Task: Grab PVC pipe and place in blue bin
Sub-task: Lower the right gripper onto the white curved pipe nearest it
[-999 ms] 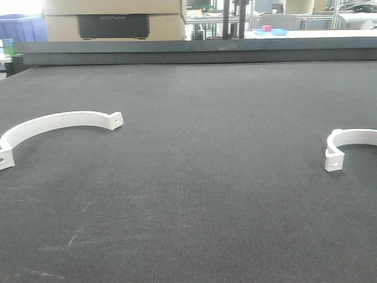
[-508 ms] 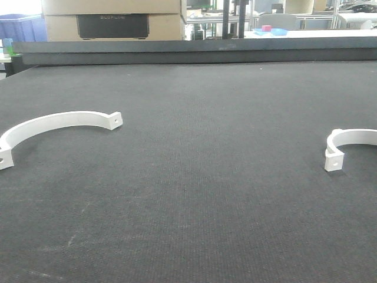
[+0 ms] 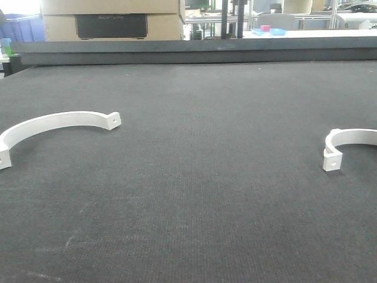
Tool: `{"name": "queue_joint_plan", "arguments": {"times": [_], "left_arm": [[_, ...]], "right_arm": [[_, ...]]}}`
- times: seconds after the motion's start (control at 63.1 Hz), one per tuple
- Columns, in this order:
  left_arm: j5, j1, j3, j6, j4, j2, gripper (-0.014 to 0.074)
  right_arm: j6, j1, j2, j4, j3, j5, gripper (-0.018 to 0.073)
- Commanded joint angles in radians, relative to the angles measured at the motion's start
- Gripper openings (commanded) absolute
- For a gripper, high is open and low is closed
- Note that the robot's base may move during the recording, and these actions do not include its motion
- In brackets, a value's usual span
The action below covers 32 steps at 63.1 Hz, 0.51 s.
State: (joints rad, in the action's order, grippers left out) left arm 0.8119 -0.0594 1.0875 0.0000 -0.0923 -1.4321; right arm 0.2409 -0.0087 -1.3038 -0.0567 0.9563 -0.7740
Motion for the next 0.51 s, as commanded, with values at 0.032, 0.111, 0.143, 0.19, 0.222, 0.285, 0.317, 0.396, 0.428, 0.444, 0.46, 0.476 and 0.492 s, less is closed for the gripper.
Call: {"name": "queue_joint_plan", "arguments": {"times": [0.032,0.111,0.143,0.19,0.222,0.285,0.317,0.396,0.428,0.444,0.46,0.476,0.492], "left_arm": [[-0.013,0.004,0.009,0.0,-0.011,0.001,-0.0111],[-0.006,0.004,0.009,0.0,-0.011,0.001,-0.0111],[-0.006,0.004,0.009,0.0,-0.011,0.001,-0.0111],[-0.003,0.004,0.009,0.0,-0.011,0.001,-0.0111],[-0.003,0.004,0.009,0.0,-0.011,0.001,-0.0111],[-0.003,0.004,0.009,0.0,-0.011,0.001,-0.0111],[-0.003,0.004,0.009,0.0,-0.011,0.001,-0.0111],[-0.001,0.004,0.009,0.0,-0.011,0.001,-0.0111],[0.003,0.004,0.009,0.0,-0.011,0.001,-0.0111],[0.005,0.004,0.009,0.0,-0.011,0.001,-0.0111],[0.009,0.004,0.009,0.0,-0.011,0.001,-0.0111],[0.009,0.004,0.009,0.0,-0.011,0.001,-0.0111],[0.009,0.004,0.009,0.0,-0.011,0.001,-0.0111]], "right_arm": [[0.138,0.049,-0.131,0.09,0.112,-0.113,-0.0141],[0.181,0.082,-0.213,0.11,0.194,-0.146,-0.0141],[0.197,0.091,-0.241,0.11,0.219,-0.155,-0.0141],[0.225,0.106,-0.284,0.11,0.26,-0.174,-0.0141],[0.246,0.117,-0.313,0.11,0.286,-0.186,-0.0141],[0.272,0.132,-0.355,0.11,0.319,-0.197,-0.0141],[0.274,0.139,-0.378,0.11,0.332,-0.2,-0.0141],[0.274,0.147,-0.423,0.102,0.355,-0.214,-0.0141],[0.274,0.147,-0.434,0.092,0.356,-0.22,-0.0141],[0.274,0.147,-0.438,0.085,0.356,-0.223,-0.0141],[0.274,0.147,-0.442,0.074,0.356,-0.223,-0.0141],[0.274,0.147,-0.445,0.067,0.356,-0.223,-0.0141],[0.274,0.147,-0.449,0.057,0.356,-0.22,-0.014]]}}
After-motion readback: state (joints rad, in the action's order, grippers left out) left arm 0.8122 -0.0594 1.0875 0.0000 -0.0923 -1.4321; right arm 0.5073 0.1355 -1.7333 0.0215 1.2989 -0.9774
